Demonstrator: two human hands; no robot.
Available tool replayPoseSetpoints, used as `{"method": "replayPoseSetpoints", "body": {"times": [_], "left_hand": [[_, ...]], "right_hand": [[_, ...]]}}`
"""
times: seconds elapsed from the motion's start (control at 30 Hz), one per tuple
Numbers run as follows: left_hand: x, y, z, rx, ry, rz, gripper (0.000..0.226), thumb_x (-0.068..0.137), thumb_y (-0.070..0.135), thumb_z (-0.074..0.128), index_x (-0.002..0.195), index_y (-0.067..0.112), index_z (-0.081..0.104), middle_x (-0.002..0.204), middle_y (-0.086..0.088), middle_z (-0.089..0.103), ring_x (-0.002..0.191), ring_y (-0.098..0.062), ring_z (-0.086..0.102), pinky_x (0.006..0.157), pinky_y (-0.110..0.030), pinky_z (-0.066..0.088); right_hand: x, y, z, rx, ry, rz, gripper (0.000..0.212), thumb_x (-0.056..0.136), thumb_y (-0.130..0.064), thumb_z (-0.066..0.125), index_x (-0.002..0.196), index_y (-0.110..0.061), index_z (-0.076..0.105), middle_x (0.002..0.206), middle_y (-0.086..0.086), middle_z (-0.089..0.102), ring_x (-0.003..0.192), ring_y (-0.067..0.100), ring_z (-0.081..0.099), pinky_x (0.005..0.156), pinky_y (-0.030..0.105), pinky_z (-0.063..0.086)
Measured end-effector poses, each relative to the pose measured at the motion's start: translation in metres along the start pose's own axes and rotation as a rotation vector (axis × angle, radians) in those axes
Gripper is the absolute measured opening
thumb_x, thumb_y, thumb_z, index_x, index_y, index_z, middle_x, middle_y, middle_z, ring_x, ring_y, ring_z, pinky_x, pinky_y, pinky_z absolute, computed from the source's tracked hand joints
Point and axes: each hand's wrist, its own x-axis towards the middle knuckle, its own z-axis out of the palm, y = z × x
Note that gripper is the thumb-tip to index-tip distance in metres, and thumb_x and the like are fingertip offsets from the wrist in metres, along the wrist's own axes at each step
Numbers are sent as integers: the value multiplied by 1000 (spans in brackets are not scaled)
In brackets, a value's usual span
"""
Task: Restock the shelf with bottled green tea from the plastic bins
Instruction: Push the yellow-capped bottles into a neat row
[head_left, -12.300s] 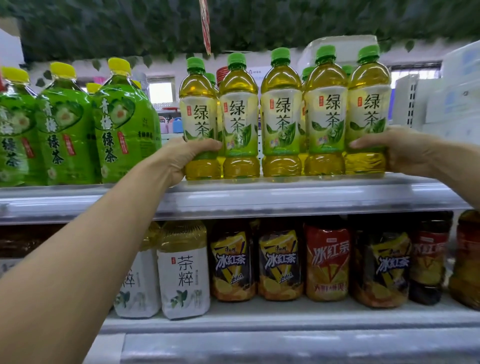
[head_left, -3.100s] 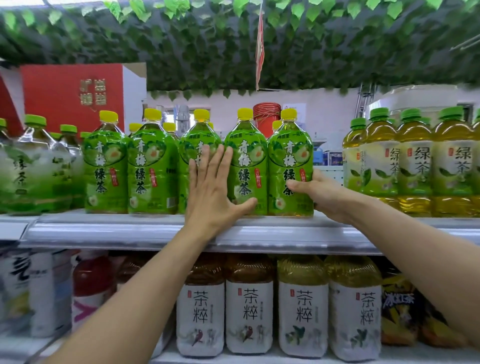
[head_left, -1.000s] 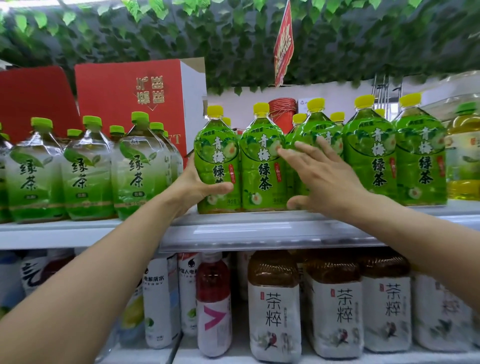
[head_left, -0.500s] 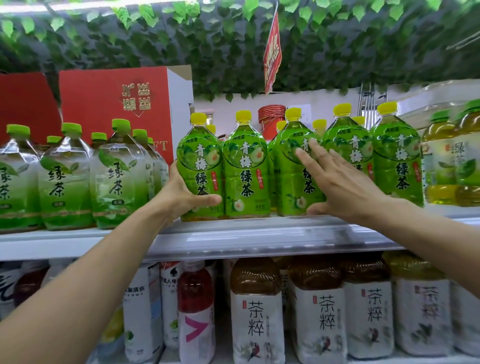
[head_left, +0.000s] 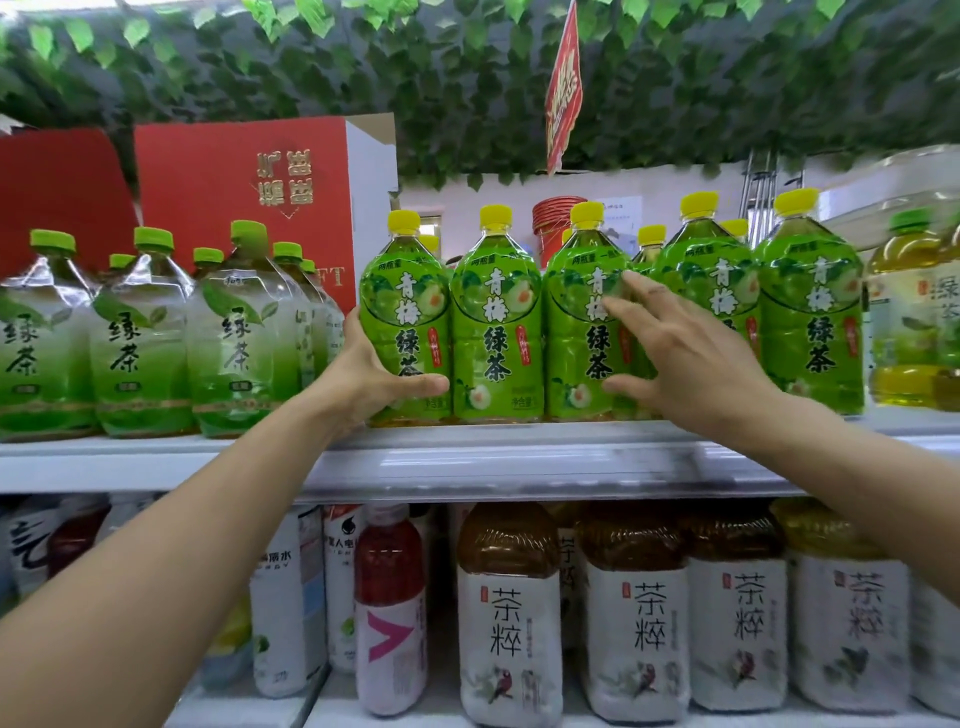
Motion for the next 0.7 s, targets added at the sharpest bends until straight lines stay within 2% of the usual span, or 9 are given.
{"method": "replayPoseSetpoints", "body": {"times": [0.13,0.23,0.33,0.4,0.47,0.53,0.6,0.7], "left_hand": [[-4,2,3,16,21,33,134,70,26,88,158,22,-14,166,-12,16,148,-33,24,119,-48,21],[-4,0,5,39,49,43,145,60,38,88,156,27,-20,168,-10,4,151,-33,16,121,-52,15],[-2,-2,12,61,100,68,153,50,51,88,155,30,-22,169,-6,-3,153,-30,10,123,-54,12],[-1,-2,17,43,123,74,156,47,54,88,155,30,-23,169,-4,-4,154,-28,8,123,-54,10],[1,-1,20,21,141,59,158,45,53,88,154,30,-23,169,-6,-2,154,-28,8,123,-54,9],[3,1,22,37,155,34,161,42,55,88,154,30,-24,168,-8,-3,154,-30,7,123,-56,10],[4,1,24,65,161,19,163,39,58,87,153,31,-25,168,-10,-5,154,-32,6,122,-59,10],[3,1,24,85,158,14,164,37,56,88,153,31,-26,168,-11,-6,154,-33,6,122,-59,11]], "right_hand": [[-3,17,-10,25,85,-11,79,82,-41,74,148,-19,37,158,6,27,138,30,39,100,51,44],[1,40,-24,32,253,24,71,84,-39,71,145,-15,42,151,11,37,134,32,41,105,51,38],[5,77,-41,148,429,227,64,87,-48,60,142,-17,44,147,12,38,134,31,36,106,49,32],[1,102,-45,291,456,438,75,85,-56,58,145,-17,36,148,13,34,136,32,32,109,49,30],[-10,117,-44,500,325,701,102,79,-63,67,153,-14,18,155,15,25,142,35,24,115,51,24],[-25,122,-35,666,85,875,127,65,-69,72,156,-19,-2,161,16,15,145,39,20,117,57,21],[-36,119,-25,706,-98,896,140,55,-69,75,155,-21,-9,161,18,15,144,41,23,116,59,21],[-39,115,-15,664,-135,854,134,61,-56,82,154,-14,-5,151,21,36,138,39,35,113,52,28]]}}
